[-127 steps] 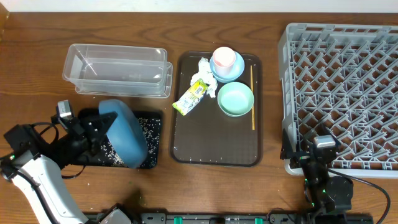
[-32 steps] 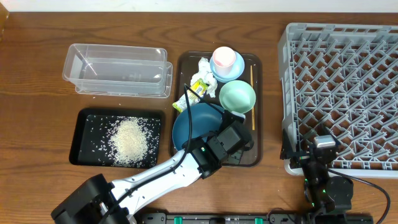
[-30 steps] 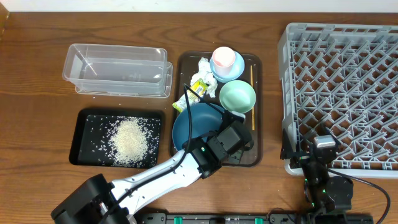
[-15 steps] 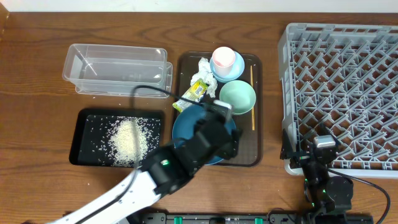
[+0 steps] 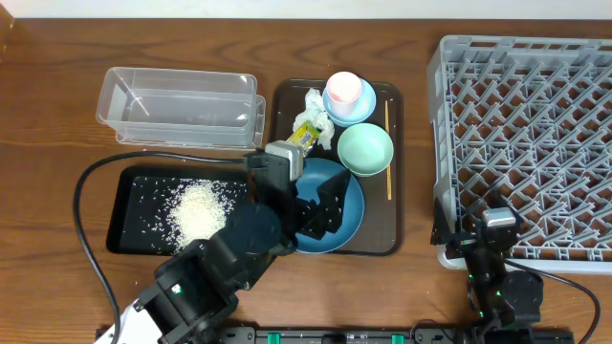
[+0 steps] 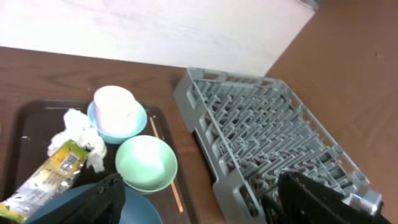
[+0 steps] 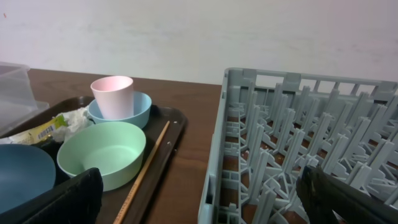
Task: Sort waste into correct bins and load items into the dishwasher rack
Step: 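Release the blue bowl and raise the left gripper, then grasp the yellow-green snack wrapper with the left gripper, then carry the wrapper left and drop it into the clear bin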
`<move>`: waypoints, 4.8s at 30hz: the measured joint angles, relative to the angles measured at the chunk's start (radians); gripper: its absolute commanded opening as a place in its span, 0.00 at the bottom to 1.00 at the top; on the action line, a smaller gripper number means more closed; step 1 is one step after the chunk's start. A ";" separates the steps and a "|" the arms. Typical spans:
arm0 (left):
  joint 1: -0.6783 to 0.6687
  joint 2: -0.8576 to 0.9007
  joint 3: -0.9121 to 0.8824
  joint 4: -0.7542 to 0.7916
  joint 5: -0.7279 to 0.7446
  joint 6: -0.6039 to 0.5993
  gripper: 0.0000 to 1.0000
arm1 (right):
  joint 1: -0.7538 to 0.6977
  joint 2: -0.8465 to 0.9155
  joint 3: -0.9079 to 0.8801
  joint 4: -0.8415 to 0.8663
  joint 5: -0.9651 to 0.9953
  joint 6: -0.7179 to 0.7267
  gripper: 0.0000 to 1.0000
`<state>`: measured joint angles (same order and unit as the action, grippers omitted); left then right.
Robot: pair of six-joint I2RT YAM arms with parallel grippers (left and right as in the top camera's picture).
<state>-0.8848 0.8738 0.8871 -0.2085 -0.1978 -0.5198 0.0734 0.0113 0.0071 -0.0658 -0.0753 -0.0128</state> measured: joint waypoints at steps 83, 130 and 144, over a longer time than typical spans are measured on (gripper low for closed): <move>0.425 1.253 0.669 -0.363 0.240 0.253 0.06 | 0.000 0.002 0.000 0.000 0.000 0.000 0.99; 0.867 0.908 0.667 -0.177 0.024 -0.026 0.06 | 0.000 0.002 0.000 0.000 0.000 0.000 0.99; 0.949 0.916 0.667 -0.259 0.011 -0.135 0.41 | 0.000 0.002 0.000 0.000 0.000 0.000 0.99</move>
<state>0.0647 1.7897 1.5543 -0.4671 -0.1864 -0.6544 0.0734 0.0128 0.0071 -0.0658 -0.0750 -0.0128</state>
